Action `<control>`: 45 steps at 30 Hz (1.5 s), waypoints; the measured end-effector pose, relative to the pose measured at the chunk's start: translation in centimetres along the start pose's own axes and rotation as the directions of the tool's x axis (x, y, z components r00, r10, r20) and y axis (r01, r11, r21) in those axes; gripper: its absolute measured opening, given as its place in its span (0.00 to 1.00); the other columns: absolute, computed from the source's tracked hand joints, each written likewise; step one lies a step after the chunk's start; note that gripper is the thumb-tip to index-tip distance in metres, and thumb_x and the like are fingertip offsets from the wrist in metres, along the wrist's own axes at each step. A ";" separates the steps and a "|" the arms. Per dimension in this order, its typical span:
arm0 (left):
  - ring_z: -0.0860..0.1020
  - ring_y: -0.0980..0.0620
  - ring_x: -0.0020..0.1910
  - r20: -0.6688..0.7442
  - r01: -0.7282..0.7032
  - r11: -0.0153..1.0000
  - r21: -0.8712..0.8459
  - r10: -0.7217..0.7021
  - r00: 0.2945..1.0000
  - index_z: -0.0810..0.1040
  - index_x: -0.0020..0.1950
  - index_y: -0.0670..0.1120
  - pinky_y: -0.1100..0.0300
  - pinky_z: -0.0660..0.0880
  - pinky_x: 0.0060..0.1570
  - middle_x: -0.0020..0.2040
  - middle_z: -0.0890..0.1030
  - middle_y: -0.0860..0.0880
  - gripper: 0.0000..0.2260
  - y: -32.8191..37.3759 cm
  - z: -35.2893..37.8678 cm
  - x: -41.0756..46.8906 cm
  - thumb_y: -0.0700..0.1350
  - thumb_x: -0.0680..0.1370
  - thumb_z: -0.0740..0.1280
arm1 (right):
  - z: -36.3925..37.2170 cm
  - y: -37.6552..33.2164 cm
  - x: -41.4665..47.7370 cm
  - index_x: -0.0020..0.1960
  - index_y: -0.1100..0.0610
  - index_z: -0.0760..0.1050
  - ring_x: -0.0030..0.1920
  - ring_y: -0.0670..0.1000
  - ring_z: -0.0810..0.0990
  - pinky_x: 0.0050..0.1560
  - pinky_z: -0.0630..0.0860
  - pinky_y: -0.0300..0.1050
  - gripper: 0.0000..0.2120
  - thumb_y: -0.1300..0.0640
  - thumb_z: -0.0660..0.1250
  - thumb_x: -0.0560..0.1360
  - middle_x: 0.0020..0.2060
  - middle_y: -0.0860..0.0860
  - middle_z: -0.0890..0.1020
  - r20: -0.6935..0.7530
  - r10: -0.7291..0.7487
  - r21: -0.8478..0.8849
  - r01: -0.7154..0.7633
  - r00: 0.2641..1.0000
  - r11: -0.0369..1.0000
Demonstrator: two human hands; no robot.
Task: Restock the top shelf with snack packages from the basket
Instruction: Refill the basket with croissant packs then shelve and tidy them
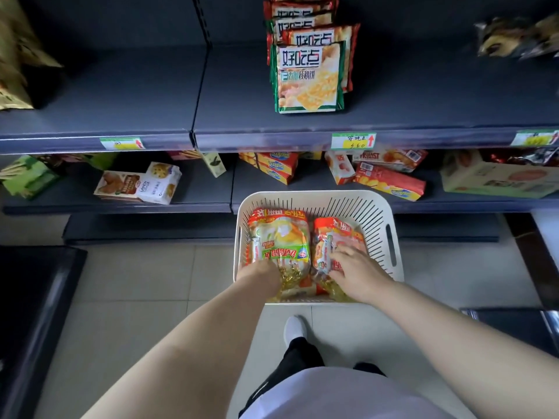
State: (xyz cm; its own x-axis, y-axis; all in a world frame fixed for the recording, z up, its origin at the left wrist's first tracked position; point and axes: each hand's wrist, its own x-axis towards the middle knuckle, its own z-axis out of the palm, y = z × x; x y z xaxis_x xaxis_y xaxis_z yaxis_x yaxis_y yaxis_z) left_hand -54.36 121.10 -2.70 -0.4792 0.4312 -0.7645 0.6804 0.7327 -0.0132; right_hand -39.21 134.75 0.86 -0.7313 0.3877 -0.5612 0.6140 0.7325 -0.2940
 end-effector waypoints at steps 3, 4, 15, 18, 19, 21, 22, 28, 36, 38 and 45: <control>0.77 0.44 0.61 0.086 -0.001 1.000 -0.004 0.001 0.996 0.75 0.66 0.45 0.50 0.74 0.61 0.60 0.78 0.45 0.17 -0.2 0.1 0.4 0.51 0.80 0.63 | -0.2 0.0 0.0 0.75 0.53 0.64 0.76 0.53 0.59 0.72 0.62 0.52 0.23 0.49 0.58 0.81 0.76 0.51 0.61 -0.002 0.018 0.041 -0.017 1.000 0.999; 0.77 0.45 0.60 0.109 0.009 1.000 0.012 -0.010 0.994 0.74 0.66 0.45 0.51 0.75 0.61 0.58 0.78 0.46 0.17 -0.2 0.1 0.2 0.51 0.80 0.63 | -0.3 0.0 0.1 0.75 0.53 0.64 0.76 0.52 0.58 0.73 0.61 0.51 0.23 0.50 0.58 0.81 0.76 0.51 0.60 -0.012 0.023 0.054 -0.022 1.000 0.998; 0.79 0.46 0.54 -0.013 0.015 0.996 0.086 -0.014 1.000 0.77 0.62 0.45 0.54 0.74 0.51 0.53 0.79 0.47 0.13 -0.4 -0.8 1.0 0.40 0.78 0.64 | -1.0 -0.3 -0.2 0.75 0.53 0.63 0.76 0.52 0.57 0.74 0.60 0.49 0.23 0.51 0.59 0.81 0.77 0.51 0.59 -0.016 0.040 0.111 -0.038 0.999 0.993; 0.80 0.45 0.54 -0.001 0.015 0.982 -0.189 -0.016 1.000 0.79 0.60 0.42 0.54 0.76 0.51 0.56 0.81 0.45 0.14 -0.5 -3.4 0.9 0.46 0.76 0.66 | -1.7 -0.6 0.0 0.75 0.53 0.63 0.77 0.50 0.54 0.75 0.56 0.48 0.24 0.53 0.60 0.81 0.77 0.51 0.59 -0.009 0.021 0.086 -0.020 1.000 0.996; 0.79 0.45 0.52 0.003 -0.003 0.962 -0.273 0.004 1.000 0.80 0.60 0.41 0.55 0.75 0.51 0.55 0.81 0.44 0.14 -0.5 -4.4 0.8 0.46 0.76 0.66 | -1.9 -0.8 0.1 0.76 0.53 0.62 0.77 0.50 0.54 0.75 0.55 0.48 0.24 0.54 0.61 0.80 0.77 0.50 0.59 -0.008 0.011 0.076 -0.011 1.000 0.997; 0.75 0.48 0.43 0.001 -0.035 0.912 -0.409 0.039 0.999 0.80 0.56 0.42 0.58 0.73 0.45 0.46 0.79 0.45 0.10 -0.4 -6.5 0.2 0.43 0.77 0.65 | -2.5 -1.2 0.3 0.76 0.52 0.61 0.77 0.50 0.54 0.76 0.56 0.49 0.27 0.56 0.63 0.78 0.77 0.50 0.59 -0.012 -0.003 0.052 0.004 1.000 0.999; 0.73 0.49 0.40 -0.007 -0.035 0.876 -0.480 0.036 0.999 0.80 0.53 0.42 0.58 0.72 0.42 0.43 0.77 0.45 0.08 -0.4 -7.5 -0.2 0.41 0.77 0.65 | -2.8 -1.4 0.5 0.76 0.52 0.61 0.77 0.50 0.56 0.76 0.57 0.50 0.29 0.57 0.64 0.77 0.77 0.49 0.59 -0.021 -0.013 0.041 0.014 1.000 0.999; 0.69 0.51 0.21 0.020 -0.039 0.430 -0.902 0.132 0.991 0.72 0.31 0.43 0.63 0.63 0.30 0.27 0.71 0.46 0.04 -2.2 -12.3 -3.2 0.38 0.66 0.63 | -5.3 -3.6 1.2 0.78 0.51 0.54 0.75 0.52 0.61 0.71 0.62 0.50 0.44 0.56 0.75 0.69 0.76 0.49 0.60 -0.097 -0.066 0.042 0.070 0.993 0.997; 0.76 0.45 0.33 -0.009 -0.045 0.148 -0.988 0.237 0.971 0.73 0.45 0.41 0.57 0.77 0.39 0.40 0.76 0.42 0.10 -3.3 -14.9 -5.2 0.42 0.65 0.62 | -7.0 -4.0 2.8 0.73 0.48 0.66 0.78 0.52 0.53 0.74 0.57 0.54 0.28 0.47 0.69 0.75 0.77 0.49 0.59 -0.095 -0.138 0.023 0.140 0.986 0.990; 0.78 0.45 0.35 -0.056 -0.067 0.040 -0.997 0.228 0.972 0.76 0.44 0.41 0.56 0.78 0.42 0.39 0.79 0.42 0.08 -3.0 -14.8 -5.4 0.44 0.73 0.61 | -6.9 -4.0 2.8 0.60 0.49 0.74 0.70 0.57 0.69 0.65 0.69 0.51 0.14 0.48 0.67 0.76 0.67 0.53 0.74 -0.183 -0.092 0.195 0.127 0.979 0.973; 0.72 0.47 0.66 -0.118 -0.156 0.146 -0.977 0.236 0.964 0.79 0.57 0.54 0.35 0.54 0.67 0.65 0.79 0.51 0.31 -2.7 -14.8 -5.3 0.76 0.71 0.54 | -9.4 -3.5 2.2 0.52 0.54 0.74 0.45 0.58 0.78 0.41 0.73 0.48 0.16 0.42 0.58 0.80 0.39 0.52 0.78 -0.412 0.215 0.307 -0.087 0.885 0.948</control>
State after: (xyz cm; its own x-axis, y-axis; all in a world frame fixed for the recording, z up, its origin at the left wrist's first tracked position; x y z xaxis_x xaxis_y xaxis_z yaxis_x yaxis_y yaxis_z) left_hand -61.88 124.60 10.88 -0.3669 0.6515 -0.6641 -0.3679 0.5540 0.7468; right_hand -45.76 138.30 7.99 -0.6378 0.7314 -0.2412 0.7369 0.4884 -0.4674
